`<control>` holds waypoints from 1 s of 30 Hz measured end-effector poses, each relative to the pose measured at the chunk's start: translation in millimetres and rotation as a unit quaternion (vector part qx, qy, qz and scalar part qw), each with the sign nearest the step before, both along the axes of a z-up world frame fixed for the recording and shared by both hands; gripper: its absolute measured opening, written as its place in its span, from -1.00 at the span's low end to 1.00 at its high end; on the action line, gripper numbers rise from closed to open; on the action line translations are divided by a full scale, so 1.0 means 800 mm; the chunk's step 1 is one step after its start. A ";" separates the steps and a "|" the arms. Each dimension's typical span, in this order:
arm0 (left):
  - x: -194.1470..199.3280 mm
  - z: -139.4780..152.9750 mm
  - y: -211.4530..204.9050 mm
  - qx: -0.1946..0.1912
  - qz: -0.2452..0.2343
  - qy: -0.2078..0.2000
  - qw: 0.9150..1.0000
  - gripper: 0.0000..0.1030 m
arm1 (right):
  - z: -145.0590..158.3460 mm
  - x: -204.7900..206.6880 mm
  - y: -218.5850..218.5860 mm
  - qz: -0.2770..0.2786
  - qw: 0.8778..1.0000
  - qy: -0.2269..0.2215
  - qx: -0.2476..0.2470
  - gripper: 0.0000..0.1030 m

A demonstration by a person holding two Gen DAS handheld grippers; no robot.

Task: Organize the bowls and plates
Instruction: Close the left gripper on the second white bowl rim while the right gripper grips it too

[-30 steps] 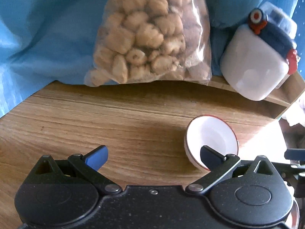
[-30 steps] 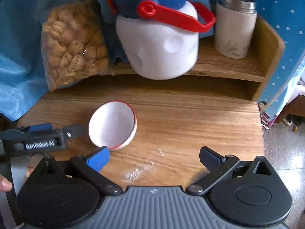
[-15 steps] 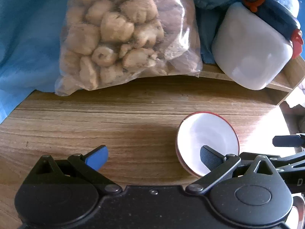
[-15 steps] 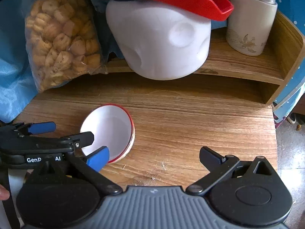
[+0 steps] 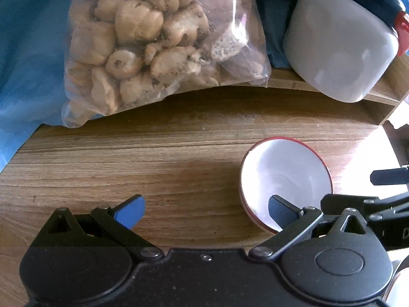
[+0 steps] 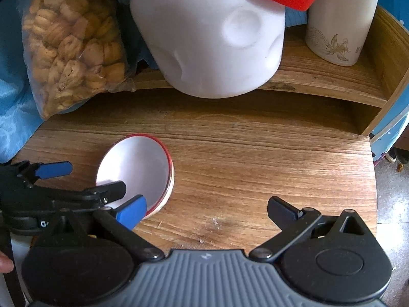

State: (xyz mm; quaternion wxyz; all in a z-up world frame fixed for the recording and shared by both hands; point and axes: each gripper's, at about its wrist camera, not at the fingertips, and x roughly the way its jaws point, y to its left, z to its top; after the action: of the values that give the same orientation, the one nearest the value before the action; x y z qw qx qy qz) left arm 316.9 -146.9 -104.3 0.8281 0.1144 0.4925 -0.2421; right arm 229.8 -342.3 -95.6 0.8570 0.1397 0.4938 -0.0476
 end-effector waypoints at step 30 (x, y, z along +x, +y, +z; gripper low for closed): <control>-0.007 -0.002 -0.017 -0.020 0.006 0.017 1.000 0.81 | 0.022 -0.016 -0.018 -0.014 0.999 -0.025 0.025 0.62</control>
State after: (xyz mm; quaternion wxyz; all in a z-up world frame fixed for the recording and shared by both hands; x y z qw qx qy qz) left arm 311.0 -160.8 -105.7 0.8231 0.0913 0.5024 -0.2488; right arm 216.9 -357.0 -78.4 0.8647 0.1689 0.4711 -0.0436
